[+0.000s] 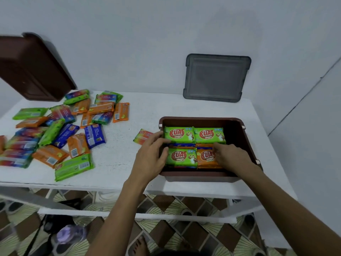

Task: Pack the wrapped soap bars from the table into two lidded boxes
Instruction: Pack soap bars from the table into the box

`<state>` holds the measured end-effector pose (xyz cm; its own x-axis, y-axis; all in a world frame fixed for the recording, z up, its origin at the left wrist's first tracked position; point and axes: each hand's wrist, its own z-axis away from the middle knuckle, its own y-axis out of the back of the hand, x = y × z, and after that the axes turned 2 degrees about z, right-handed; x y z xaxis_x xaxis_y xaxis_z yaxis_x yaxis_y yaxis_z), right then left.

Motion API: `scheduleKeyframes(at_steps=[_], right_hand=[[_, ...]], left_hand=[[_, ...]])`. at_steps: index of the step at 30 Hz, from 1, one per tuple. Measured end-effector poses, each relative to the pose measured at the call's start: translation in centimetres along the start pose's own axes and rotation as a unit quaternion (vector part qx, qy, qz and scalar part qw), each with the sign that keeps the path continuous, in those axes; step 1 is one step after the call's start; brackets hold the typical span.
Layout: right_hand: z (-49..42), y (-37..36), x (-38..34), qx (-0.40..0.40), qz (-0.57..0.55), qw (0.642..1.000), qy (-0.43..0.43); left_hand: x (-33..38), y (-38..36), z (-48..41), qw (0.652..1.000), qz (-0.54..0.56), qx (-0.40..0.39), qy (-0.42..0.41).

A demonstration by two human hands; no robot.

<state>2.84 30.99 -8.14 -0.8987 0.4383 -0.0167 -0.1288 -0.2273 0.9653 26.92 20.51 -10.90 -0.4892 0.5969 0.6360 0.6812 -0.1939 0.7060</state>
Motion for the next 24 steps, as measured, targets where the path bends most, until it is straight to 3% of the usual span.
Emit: scheduleKeyframes(at_steps=[4, 8, 11, 15, 18, 24], right_hand=[[0.0, 0.9, -3.0, 0.084, 0.053, 0.995, 0.002], [-1.6, 2.7, -8.0, 0.226, -0.045, 0.970, 0.083], [-4.0, 3.6, -12.6, 0.285, -0.150, 0.932, 0.166], [-8.3, 3.1, -19.4, 0.271, -0.170, 0.923, 0.214], [-12.0, 2.1, -24.0, 0.212, -0.161, 0.933, 0.242], [-18.6, 0.0, -31.1, 0.107, -0.097, 0.959, 0.243]], left_hand=[[-1.5, 0.7, 0.4, 1.000, 0.022, -0.013, -0.016], [-4.2, 2.5, 1.0, 0.999, -0.015, 0.031, -0.006], [-7.9, 4.7, 1.1, 0.994, -0.067, 0.063, 0.054], [-13.8, 8.3, 0.7, 0.976, -0.124, 0.074, 0.164], [-17.6, 10.5, -0.5, 0.954, -0.184, 0.017, 0.235], [-21.5, 12.4, -3.4, 0.917, -0.293, -0.066, 0.262]])
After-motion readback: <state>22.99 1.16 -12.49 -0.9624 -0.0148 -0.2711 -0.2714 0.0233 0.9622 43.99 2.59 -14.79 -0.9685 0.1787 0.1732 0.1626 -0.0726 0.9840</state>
